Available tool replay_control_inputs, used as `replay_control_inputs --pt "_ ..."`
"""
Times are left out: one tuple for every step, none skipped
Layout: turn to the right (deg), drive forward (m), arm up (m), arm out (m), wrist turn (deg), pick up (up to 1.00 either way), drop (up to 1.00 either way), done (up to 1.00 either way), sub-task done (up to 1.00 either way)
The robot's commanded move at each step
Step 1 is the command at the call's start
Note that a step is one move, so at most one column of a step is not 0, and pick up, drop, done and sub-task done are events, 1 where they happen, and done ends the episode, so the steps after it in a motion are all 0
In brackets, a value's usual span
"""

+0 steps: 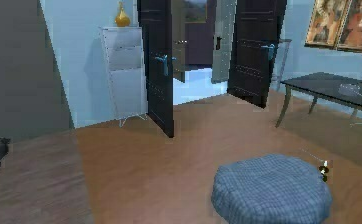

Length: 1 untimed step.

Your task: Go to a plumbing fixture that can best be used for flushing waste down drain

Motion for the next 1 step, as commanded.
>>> replay_control_inputs --pt "-15.0 0.00 0.00 0.00 0.0 0.00 0.00 0.00 0.00"
